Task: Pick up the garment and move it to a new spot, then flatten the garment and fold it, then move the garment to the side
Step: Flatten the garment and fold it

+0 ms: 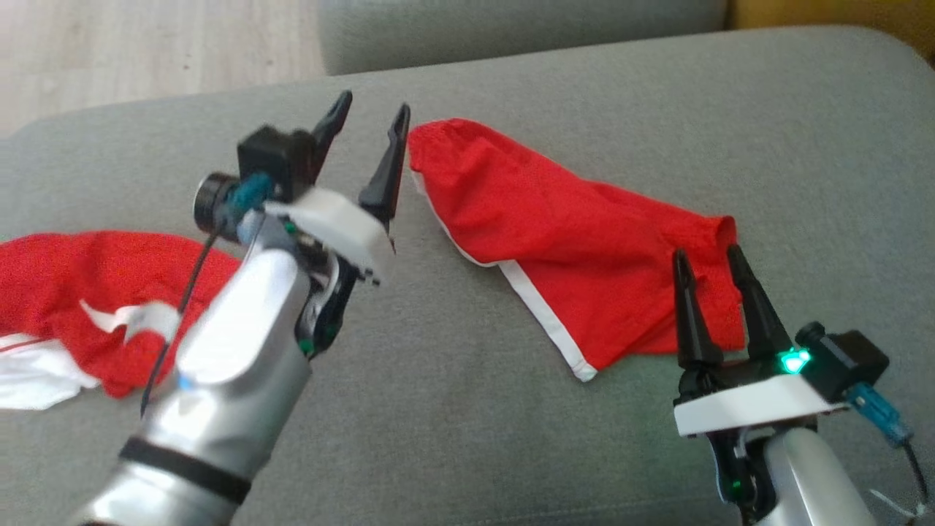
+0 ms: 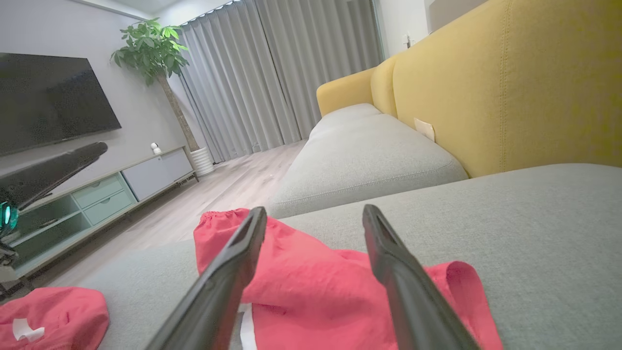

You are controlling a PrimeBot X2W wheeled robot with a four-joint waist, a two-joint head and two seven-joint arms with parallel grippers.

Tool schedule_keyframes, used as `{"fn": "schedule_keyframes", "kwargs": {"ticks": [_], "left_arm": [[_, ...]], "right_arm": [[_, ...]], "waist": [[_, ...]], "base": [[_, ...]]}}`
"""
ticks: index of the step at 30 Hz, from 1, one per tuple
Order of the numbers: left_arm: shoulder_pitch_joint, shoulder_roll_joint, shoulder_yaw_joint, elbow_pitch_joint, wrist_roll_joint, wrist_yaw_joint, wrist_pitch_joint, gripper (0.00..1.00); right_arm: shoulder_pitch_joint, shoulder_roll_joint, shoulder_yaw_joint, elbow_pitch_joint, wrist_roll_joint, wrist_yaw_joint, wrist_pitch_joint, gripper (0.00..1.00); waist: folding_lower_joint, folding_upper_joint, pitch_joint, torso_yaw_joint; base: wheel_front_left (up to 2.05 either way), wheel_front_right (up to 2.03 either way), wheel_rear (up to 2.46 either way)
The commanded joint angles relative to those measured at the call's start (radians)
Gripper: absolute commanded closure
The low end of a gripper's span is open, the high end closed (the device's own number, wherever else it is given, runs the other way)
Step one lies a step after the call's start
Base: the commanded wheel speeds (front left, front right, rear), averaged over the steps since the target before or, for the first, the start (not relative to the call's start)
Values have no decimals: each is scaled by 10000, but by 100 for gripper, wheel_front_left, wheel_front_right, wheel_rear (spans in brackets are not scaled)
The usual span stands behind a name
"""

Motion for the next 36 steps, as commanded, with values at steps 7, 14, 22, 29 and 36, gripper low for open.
{"fn": "schedule_keyframes", "kwargs": {"ticks": [7,14,22,29,36], "left_arm": [[1452,503,1034,-1974,889,129,-122,0],[3664,532,1518,-3553,1960,687,-122,0],[5449,81,2228,-4427,2613,907,-122,0],[5557,-229,2521,-4504,2931,560,-122,0],[5469,-551,2600,-4333,3064,207,-122,0]], "right_arm": [[24,-16,-22,-309,-174,-9,-107,0],[302,-16,-340,-424,-269,-9,-107,0],[686,-16,-449,-539,-338,-9,-107,0],[527,-16,-1292,179,-688,-9,50,0],[-244,-16,-2302,2236,-707,-9,785,0]], "waist": [[0,0,-397,518],[0,0,-669,929],[0,0,-848,1171],[0,0,-505,1242],[0,0,-153,1401]], "base": [[0,0,0],[0,0,0],[0,0,0],[0,0,0],[0,0,0]]}}
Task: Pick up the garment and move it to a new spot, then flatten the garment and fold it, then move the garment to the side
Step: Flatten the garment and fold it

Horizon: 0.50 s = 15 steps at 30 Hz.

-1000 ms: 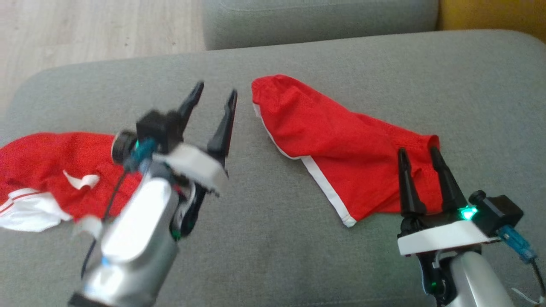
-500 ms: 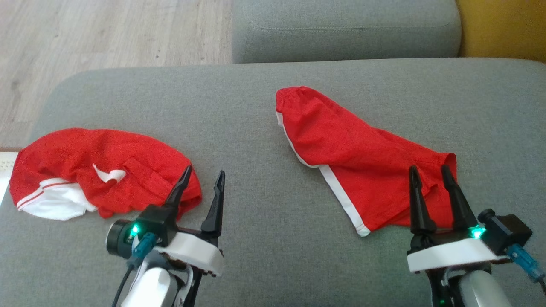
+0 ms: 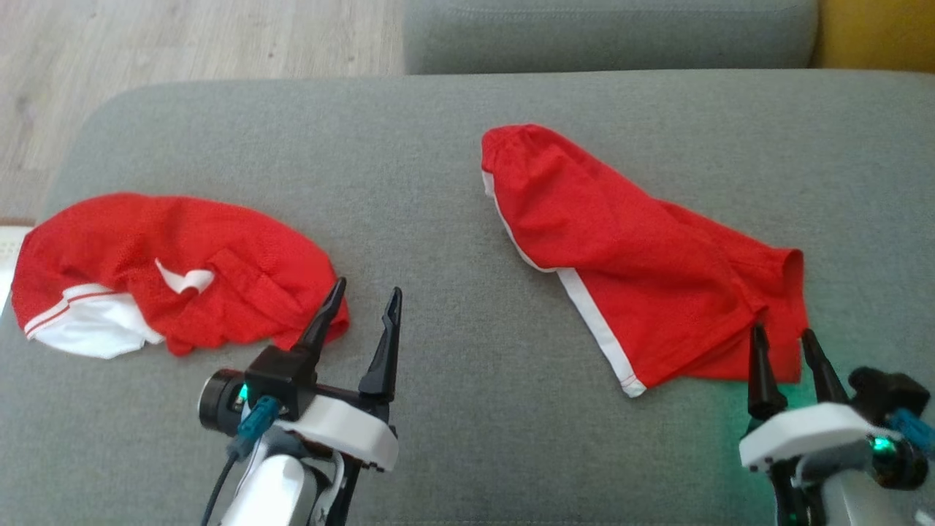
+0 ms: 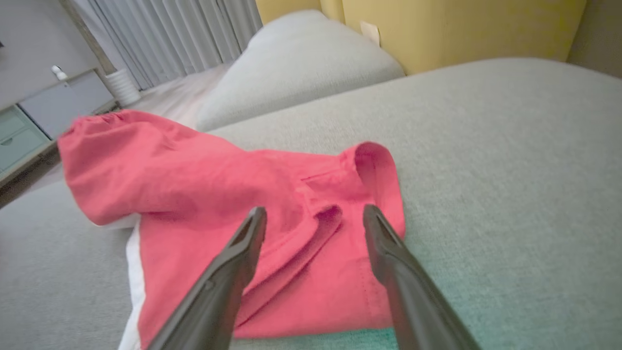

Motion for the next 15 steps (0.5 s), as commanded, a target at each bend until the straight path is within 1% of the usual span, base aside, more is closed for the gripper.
{"fn": "schedule_keyframes", "kwargs": {"ticks": [1,2,3,4,10,15], "left_arm": [[-504,-51,380,-231,112,-110,-122,0],[-504,-51,380,-231,112,-110,-122,0],[-517,-79,386,-208,137,-148,-122,0],[-540,-129,412,-171,176,-214,-122,0],[-610,-226,563,-115,270,-347,-122,0],[-619,-281,650,-124,341,-408,-122,0]], "right_arm": [[-802,-39,102,244,-36,-9,107,0],[-802,-39,102,244,-36,-9,107,0],[-950,-39,39,546,-48,-9,137,0],[-1231,-39,-154,1152,-132,-9,154,0],[-1968,-39,-520,2739,-339,-9,64,0],[-2478,-39,-533,3781,-309,-9,-93,0]], "waist": [[0,0,124,83],[0,0,124,83],[0,0,162,111],[0,0,223,171],[0,0,370,317],[0,0,452,360]], "base": [[0,0,0],[0,0,0],[0,0,0],[0,0,0],[0,0,0],[0,0,0]]}}
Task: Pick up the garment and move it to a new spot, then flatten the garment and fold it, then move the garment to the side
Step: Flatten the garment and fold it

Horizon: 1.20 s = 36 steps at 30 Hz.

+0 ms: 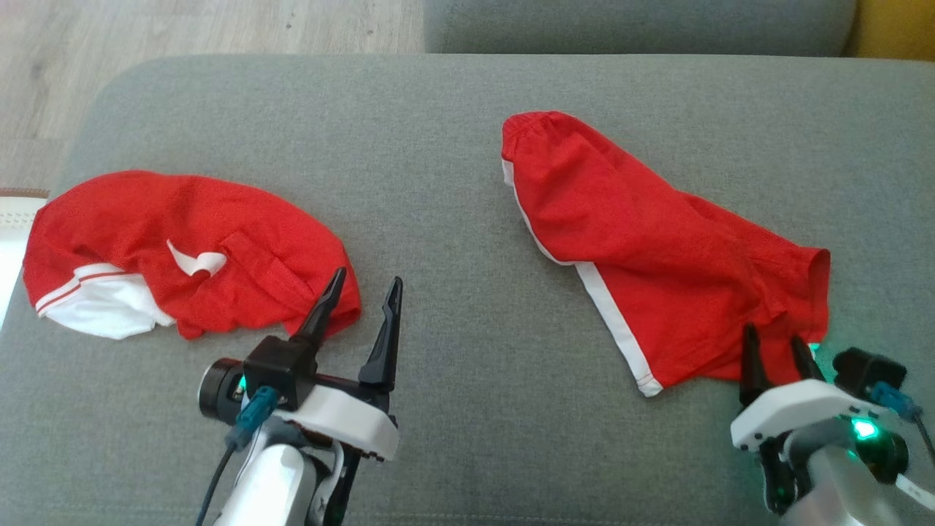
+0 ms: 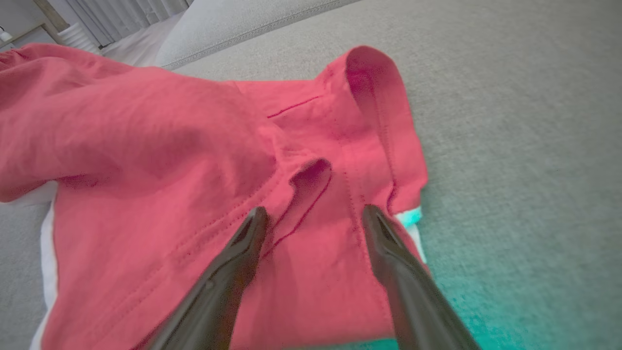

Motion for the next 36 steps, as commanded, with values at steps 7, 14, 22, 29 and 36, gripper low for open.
{"fn": "schedule_keyframes", "kwargs": {"ticks": [7,14,22,29,36], "left_arm": [[-435,-60,453,-274,94,-65,-122,0],[-403,-80,559,-204,90,-92,-122,0],[-422,-90,562,-196,-60,-85,-122,0],[-505,-91,472,-255,-198,-20,-122,0],[-592,-92,383,-244,-227,-20,-122,0]], "right_arm": [[-822,-39,676,794,24,-9,-246,100],[-1101,-39,832,990,-357,-9,-592,100],[-1773,-543,65,-4,-2352,-9,-465,100],[-2287,-2056,903,-513,-3535,-9,266,100],[-2627,-3271,1342,-202,-3842,-9,501,100]], "waist": [[0,0,63,-59],[0,0,34,-172],[0,0,-13,-147],[0,0,77,44],[0,0,129,263]], "base": [[0,0,0],[0,0,0],[0,0,0],[0,0,0],[0,0,0]]}}
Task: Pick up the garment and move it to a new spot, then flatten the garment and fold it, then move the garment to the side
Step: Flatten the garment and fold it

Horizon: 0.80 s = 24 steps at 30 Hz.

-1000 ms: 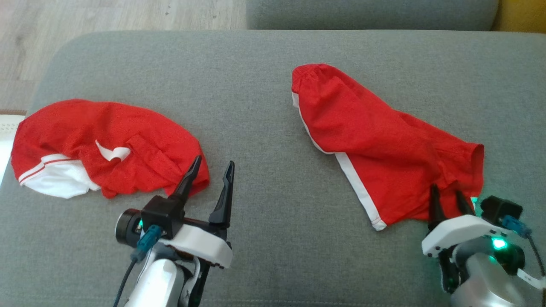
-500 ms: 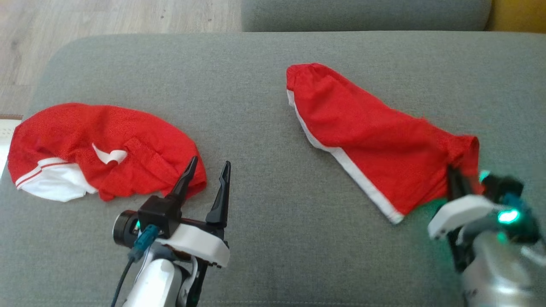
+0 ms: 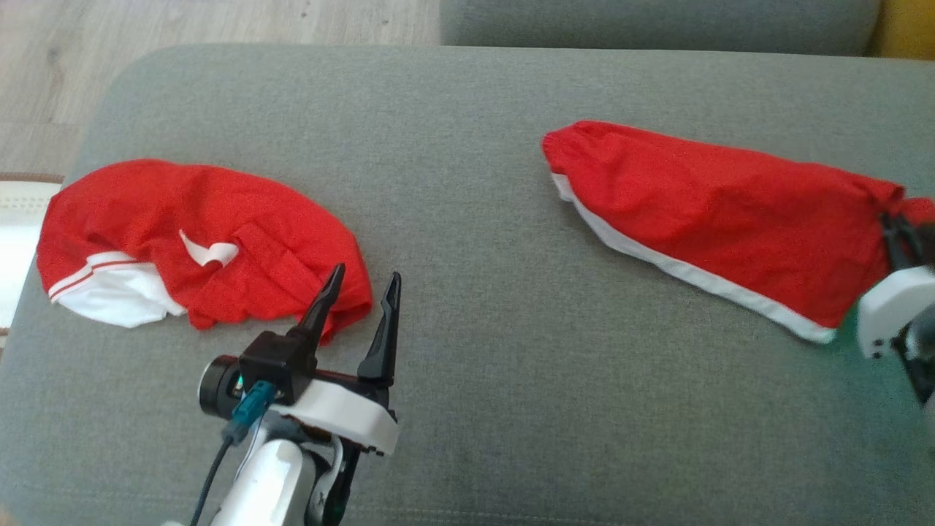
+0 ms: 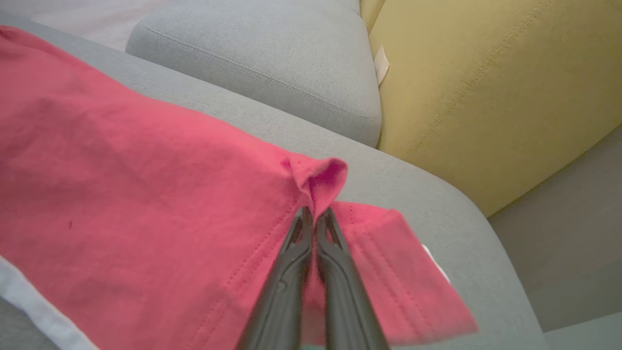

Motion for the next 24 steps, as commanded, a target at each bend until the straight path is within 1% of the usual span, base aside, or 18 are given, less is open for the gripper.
{"fn": "schedule_keyframes", "kwargs": {"ticks": [1,5,7,8,9,13,17,20,24], "left_arm": [[-524,-10,286,-335,-38,34,-122,0],[-542,-10,243,-305,-52,54,-122,0],[-518,-10,233,-275,-49,65,-122,0],[-500,-10,236,-257,-44,68,-122,0],[-487,-10,245,-240,-40,70,-122,0],[-462,-10,328,-241,-27,69,-122,0],[-401,-10,411,-327,-33,66,-122,0],[-352,-10,482,-450,-38,81,-122,0],[-315,-10,551,-647,-83,93,-122,0]], "right_arm": [[-536,-386,224,-156,-86,-9,-12,100],[-879,-671,178,293,-252,-9,-88,100],[-1039,-656,9,527,-302,-9,-105,100],[-1118,-618,-80,605,-332,-9,-146,52],[-1188,-555,-152,672,-359,-9,-194,0],[-1390,-185,-489,767,-243,-9,-513,0],[-1443,389,-677,457,309,-9,-898,0],[-1315,970,-534,-318,996,-9,-1146,0],[-594,1759,-352,-2052,2037,-9,-1307,0]], "waist": [[0,0,19,61],[0,0,2,128],[0,0,-49,121],[0,0,-75,105],[0,0,-105,81],[0,0,-251,-100],[0,0,-417,-361],[0,0,-512,-595],[0,0,-636,-848]], "base": [[0,0,0],[0,0,0],[0,0,0],[0,0,0],[0,0,0],[0,0,0],[0,0,0],[0,0,0],[0,0,0]]}}
